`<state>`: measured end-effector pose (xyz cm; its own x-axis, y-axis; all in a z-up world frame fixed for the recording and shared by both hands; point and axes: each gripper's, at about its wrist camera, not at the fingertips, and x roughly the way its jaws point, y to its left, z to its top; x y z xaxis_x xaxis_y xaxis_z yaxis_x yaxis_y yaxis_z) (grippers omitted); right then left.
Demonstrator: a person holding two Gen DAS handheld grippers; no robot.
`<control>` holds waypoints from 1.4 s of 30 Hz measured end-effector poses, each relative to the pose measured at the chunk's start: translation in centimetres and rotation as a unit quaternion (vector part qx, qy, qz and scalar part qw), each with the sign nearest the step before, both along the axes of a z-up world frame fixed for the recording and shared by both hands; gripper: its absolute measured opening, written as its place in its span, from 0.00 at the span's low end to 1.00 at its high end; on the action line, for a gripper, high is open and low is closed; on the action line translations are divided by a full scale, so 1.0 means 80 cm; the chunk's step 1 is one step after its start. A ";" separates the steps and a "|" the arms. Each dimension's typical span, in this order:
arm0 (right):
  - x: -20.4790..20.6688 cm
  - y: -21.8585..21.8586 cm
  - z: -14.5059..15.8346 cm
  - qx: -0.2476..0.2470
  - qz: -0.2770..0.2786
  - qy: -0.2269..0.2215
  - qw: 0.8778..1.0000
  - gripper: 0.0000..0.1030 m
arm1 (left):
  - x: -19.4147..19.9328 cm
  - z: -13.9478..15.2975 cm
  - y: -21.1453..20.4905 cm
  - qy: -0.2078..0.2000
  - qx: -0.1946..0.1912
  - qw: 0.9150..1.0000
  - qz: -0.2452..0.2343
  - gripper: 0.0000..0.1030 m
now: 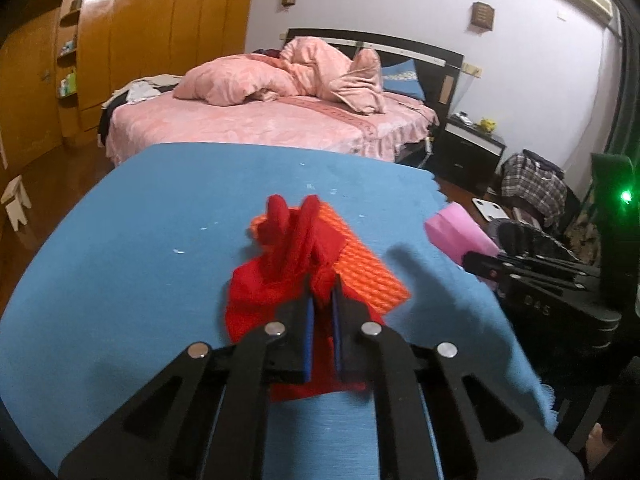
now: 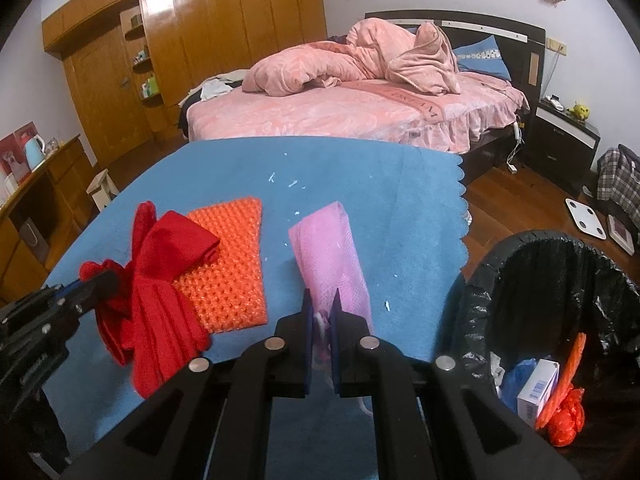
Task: Collect trash
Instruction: 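Lift the red gloves off the orange pad with the left tool while the right tool holds the mask, then carry the red gloves and pink mask over the bin and open both tools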
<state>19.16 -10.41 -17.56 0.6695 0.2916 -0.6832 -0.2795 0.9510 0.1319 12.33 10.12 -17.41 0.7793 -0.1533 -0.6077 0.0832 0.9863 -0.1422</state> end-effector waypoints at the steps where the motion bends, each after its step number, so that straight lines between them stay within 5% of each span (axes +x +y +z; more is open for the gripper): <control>1: 0.000 0.000 0.001 0.000 -0.001 0.000 1.000 0.07 | 0.001 0.001 -0.004 -0.001 0.000 1.000 -0.002 0.07; 10: -0.001 -0.007 0.018 0.003 -0.008 -0.014 1.000 0.07 | -0.002 0.026 -0.003 -0.028 -0.008 1.000 -0.002 0.07; 23: -0.029 -0.041 0.094 0.021 -0.022 -0.071 0.997 0.07 | -0.012 0.105 -0.053 -0.103 -0.023 0.993 -0.048 0.07; 42: -0.077 -0.223 0.113 0.001 -0.162 -0.079 0.984 0.07 | 0.020 0.117 -0.244 -0.093 -0.063 0.973 -0.202 0.07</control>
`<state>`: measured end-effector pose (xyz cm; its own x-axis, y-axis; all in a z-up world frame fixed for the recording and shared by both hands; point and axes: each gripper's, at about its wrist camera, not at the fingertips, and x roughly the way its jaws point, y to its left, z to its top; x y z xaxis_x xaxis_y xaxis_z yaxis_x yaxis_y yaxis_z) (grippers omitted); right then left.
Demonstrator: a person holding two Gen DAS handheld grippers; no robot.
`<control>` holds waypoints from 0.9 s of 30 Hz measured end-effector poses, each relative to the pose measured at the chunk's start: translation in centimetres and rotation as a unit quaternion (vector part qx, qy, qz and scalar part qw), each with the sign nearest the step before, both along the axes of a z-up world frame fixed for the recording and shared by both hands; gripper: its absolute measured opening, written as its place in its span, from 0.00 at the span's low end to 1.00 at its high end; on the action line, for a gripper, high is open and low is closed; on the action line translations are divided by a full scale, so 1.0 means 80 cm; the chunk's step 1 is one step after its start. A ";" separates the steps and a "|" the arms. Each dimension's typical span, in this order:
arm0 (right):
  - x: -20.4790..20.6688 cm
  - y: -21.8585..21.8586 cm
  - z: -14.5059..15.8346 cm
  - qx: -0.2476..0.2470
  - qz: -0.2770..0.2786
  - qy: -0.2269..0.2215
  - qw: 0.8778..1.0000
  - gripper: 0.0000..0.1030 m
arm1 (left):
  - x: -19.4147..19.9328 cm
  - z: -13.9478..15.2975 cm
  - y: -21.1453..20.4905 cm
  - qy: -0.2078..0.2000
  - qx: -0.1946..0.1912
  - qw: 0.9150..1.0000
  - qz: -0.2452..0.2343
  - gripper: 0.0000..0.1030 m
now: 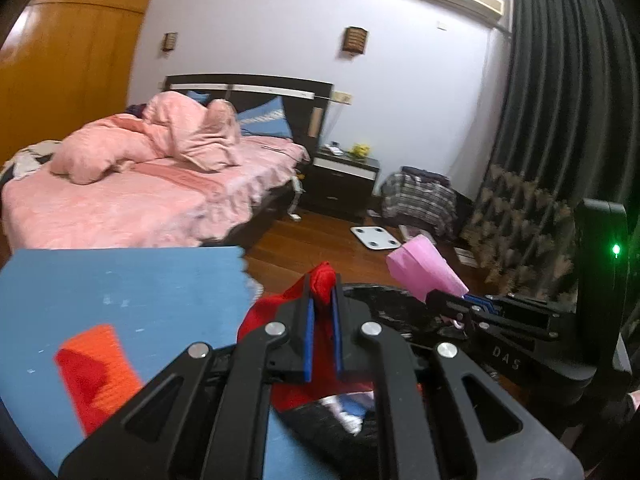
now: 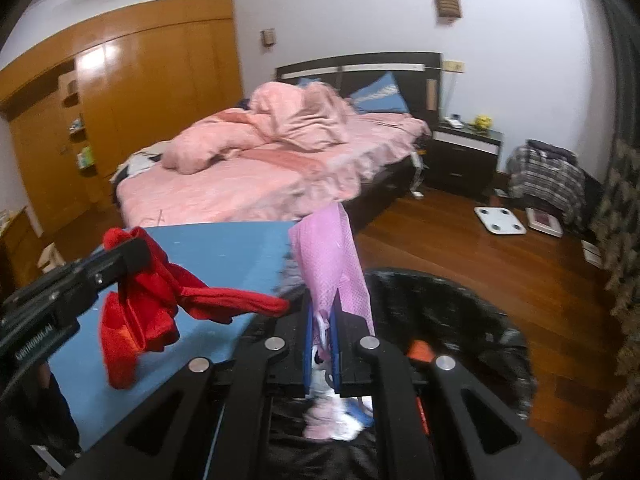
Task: Collect trash
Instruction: 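Carry the red gloves and pink mask over the bin and open both tools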
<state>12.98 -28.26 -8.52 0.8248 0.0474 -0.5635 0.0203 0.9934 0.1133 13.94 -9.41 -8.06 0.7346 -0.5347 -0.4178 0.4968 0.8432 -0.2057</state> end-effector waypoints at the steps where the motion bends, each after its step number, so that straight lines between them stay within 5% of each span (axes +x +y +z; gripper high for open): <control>1: -0.002 -0.013 -0.002 -0.002 -0.011 0.002 1.000 0.07 | 0.002 -0.002 -0.006 0.001 0.000 1.000 -0.006 0.07; 10: -0.011 -0.079 -0.018 -0.005 -0.064 0.011 0.998 0.10 | 0.022 -0.007 -0.083 0.015 -0.010 0.997 -0.069 0.09; 12: -0.013 -0.089 -0.024 -0.004 -0.074 0.013 0.997 0.23 | 0.023 -0.011 -0.091 0.023 -0.009 0.997 -0.077 0.25; 13: -0.014 -0.093 -0.026 -0.005 -0.079 0.015 0.997 0.30 | 0.025 -0.013 -0.092 0.026 -0.008 0.997 -0.075 0.47; 14: -0.014 -0.097 -0.029 -0.005 -0.084 0.016 0.996 0.33 | 0.025 -0.015 -0.092 0.027 -0.007 0.997 -0.072 0.57; 18: -0.018 -0.103 -0.035 -0.003 -0.096 0.017 0.995 0.61 | 0.025 -0.032 -0.065 0.033 0.010 0.999 -0.041 0.63; 22: -0.018 -0.094 -0.036 -0.011 -0.097 0.008 0.995 0.88 | 0.025 -0.043 -0.019 0.032 0.037 0.999 0.010 0.79; 27: -0.008 -0.060 -0.035 -0.011 -0.066 0.000 0.998 0.94 | 0.024 -0.061 0.064 0.048 0.071 0.992 0.095 0.84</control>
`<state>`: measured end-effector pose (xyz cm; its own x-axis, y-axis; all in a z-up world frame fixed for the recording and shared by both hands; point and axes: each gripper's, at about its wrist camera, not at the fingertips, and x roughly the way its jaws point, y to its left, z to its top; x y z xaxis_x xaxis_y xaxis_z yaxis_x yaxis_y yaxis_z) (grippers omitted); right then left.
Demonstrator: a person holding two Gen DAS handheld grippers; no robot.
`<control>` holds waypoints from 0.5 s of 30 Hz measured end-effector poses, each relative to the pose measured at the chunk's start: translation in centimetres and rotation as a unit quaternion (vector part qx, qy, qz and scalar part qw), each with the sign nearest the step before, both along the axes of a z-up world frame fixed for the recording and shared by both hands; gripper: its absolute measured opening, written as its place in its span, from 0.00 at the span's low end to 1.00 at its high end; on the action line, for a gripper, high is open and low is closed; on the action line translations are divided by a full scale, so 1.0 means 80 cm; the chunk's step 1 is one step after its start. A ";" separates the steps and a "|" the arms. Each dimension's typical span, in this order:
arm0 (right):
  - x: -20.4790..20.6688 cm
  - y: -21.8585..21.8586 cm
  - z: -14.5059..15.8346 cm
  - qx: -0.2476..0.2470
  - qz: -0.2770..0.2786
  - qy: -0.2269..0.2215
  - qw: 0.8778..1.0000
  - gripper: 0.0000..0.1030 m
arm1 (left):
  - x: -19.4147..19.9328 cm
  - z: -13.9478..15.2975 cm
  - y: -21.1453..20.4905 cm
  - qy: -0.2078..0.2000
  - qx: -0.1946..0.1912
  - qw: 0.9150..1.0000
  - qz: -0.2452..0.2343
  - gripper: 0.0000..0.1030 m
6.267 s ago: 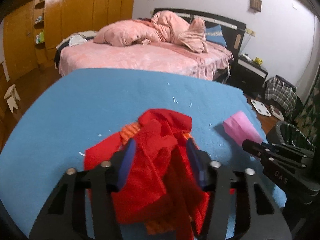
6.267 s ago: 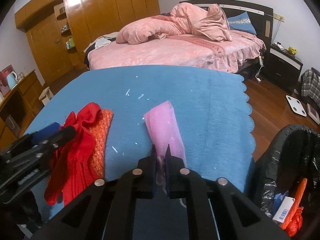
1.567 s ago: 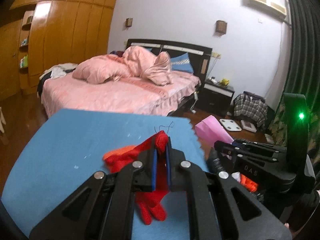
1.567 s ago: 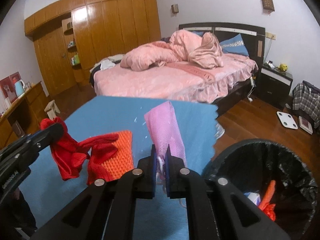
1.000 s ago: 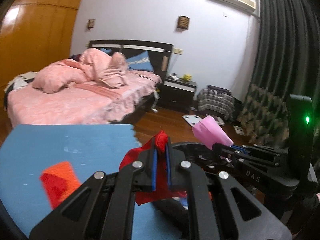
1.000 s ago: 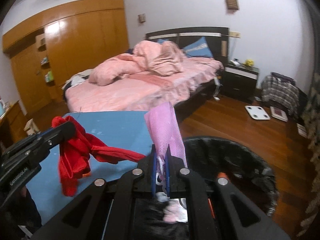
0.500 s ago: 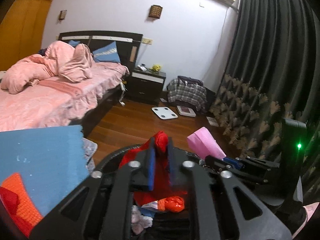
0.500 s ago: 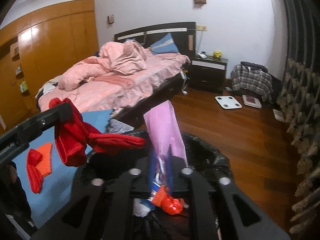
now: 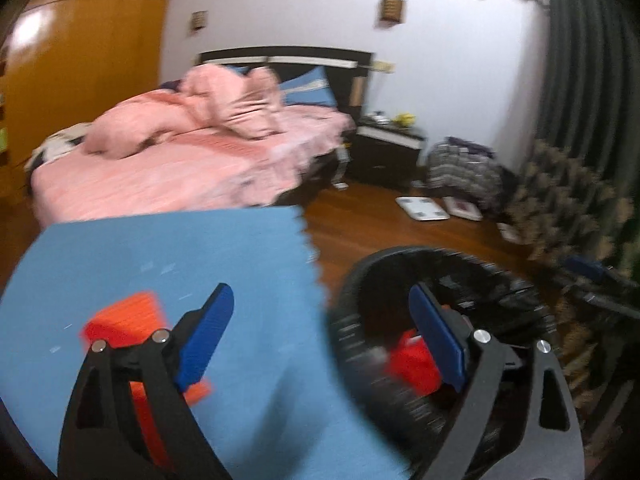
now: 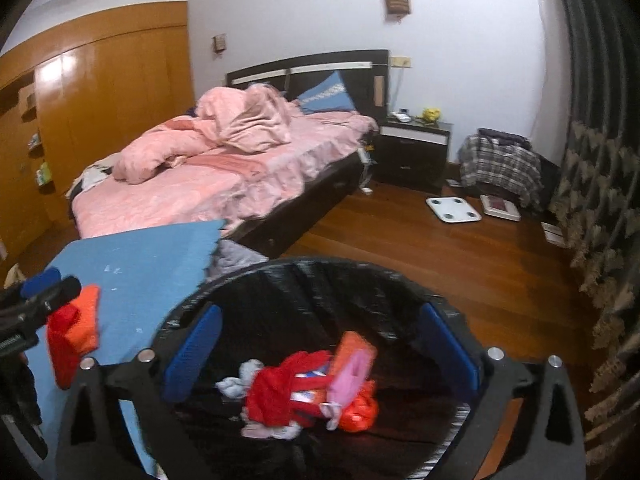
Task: Collect trash
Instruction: 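Carry the red gloves and pink mask over the bin and open both tools, then grasp the red cloth lying on the orange pad with the left tool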
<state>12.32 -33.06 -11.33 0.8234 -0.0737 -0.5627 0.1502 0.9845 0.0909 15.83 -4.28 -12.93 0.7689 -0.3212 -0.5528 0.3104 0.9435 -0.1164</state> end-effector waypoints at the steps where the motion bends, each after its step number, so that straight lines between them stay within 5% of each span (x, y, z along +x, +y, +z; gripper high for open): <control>1: 0.002 0.007 0.001 0.000 0.006 -0.001 1.000 0.94 | -0.001 -0.001 0.013 0.001 0.005 1.000 0.013 0.85; 8: 0.026 0.105 -0.003 0.015 0.089 -0.006 0.996 0.94 | -0.022 -0.016 0.129 0.012 0.043 0.991 0.122 0.86; 15: 0.051 0.206 -0.018 0.010 0.172 -0.016 0.985 0.94 | -0.018 -0.027 0.191 0.035 0.036 0.984 0.172 0.86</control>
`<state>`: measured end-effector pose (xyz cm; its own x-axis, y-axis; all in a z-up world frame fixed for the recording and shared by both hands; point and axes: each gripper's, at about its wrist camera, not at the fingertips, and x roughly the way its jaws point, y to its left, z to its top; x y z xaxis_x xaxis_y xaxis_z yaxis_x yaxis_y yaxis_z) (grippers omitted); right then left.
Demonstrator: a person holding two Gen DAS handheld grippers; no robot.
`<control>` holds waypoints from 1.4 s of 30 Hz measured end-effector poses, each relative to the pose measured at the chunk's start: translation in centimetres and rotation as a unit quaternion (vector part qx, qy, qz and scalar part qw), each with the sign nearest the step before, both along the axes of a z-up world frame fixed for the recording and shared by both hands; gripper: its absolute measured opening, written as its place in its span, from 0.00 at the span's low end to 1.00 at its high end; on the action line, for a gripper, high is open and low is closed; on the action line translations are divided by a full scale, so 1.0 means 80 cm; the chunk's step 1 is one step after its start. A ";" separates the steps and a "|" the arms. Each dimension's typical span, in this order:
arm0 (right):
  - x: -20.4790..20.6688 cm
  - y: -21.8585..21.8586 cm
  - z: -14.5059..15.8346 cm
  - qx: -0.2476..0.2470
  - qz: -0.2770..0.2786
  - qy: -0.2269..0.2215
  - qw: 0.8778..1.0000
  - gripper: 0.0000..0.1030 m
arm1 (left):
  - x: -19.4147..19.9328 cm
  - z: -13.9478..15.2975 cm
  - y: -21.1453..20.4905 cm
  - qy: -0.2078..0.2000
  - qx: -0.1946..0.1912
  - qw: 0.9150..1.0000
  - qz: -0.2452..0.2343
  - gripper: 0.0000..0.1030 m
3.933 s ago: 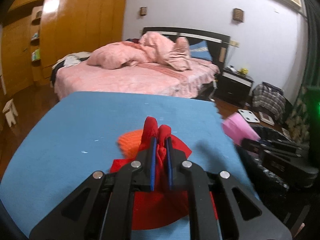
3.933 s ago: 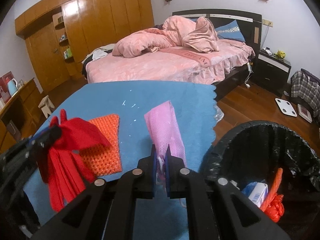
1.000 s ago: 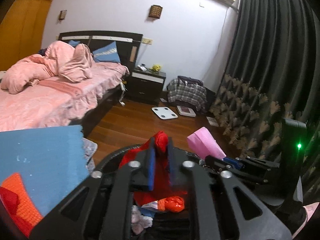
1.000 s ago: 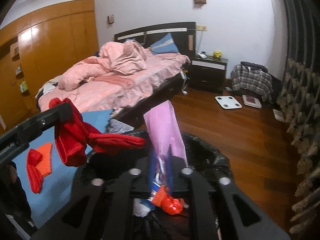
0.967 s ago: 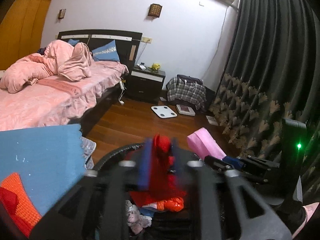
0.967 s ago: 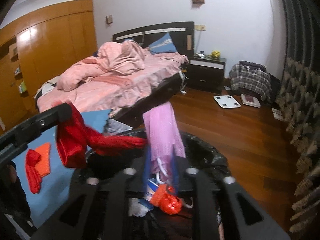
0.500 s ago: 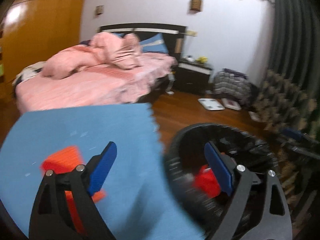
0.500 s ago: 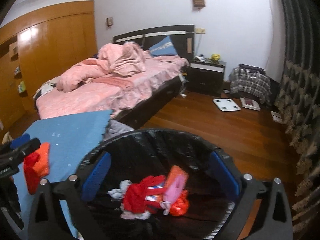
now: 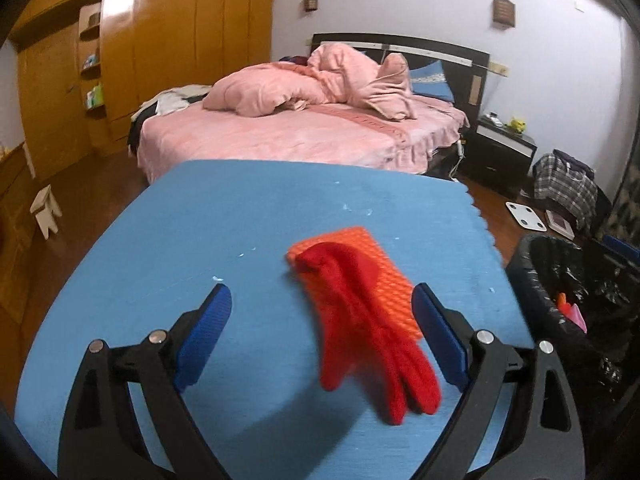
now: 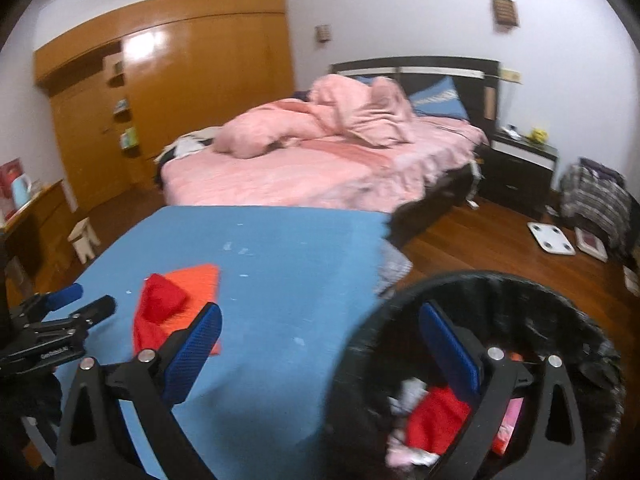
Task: Collect trash
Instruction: 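Grasp the red cloth lying on the orange pad with the left tool, then grasp the orange mesh pad with the right tool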
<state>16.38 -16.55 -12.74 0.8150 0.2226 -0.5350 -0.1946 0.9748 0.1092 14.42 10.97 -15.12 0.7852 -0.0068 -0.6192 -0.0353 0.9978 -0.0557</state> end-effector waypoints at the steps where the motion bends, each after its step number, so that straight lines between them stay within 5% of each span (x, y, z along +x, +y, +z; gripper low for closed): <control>1: 0.006 0.012 -0.003 -0.001 0.008 0.000 1.000 0.94 | 0.001 -0.001 0.001 0.000 0.000 1.000 0.000 0.86; 10: 0.029 0.036 -0.014 0.003 0.014 0.011 1.000 0.94 | 0.026 -0.026 -0.004 0.015 -0.020 1.000 -0.012 0.86; 12: 0.032 0.034 -0.015 0.003 0.013 0.014 1.000 0.94 | 0.032 -0.033 -0.008 0.021 -0.021 0.999 -0.018 0.79; 15: 0.036 0.034 -0.019 0.001 0.012 0.018 1.000 0.93 | 0.048 -0.052 -0.012 0.048 -0.023 0.998 -0.029 0.63; 20: 0.041 0.041 -0.020 -0.003 0.018 0.019 1.000 0.93 | 0.053 -0.061 -0.011 0.057 -0.037 0.997 -0.042 0.13; 31: 0.054 0.091 -0.020 0.000 0.057 0.015 0.998 0.92 | 0.027 -0.023 0.048 0.010 -0.027 1.000 0.006 0.08; 42: 0.071 0.172 -0.060 -0.008 0.091 0.052 0.994 0.86 | 0.036 -0.043 0.101 0.029 -0.006 0.998 0.053 0.08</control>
<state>22.03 -2.82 -17.52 0.7023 0.3520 -0.6188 -0.3557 0.9264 0.1232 17.31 19.09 -18.57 0.7452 0.0674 -0.6634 -0.1443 0.9876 -0.0618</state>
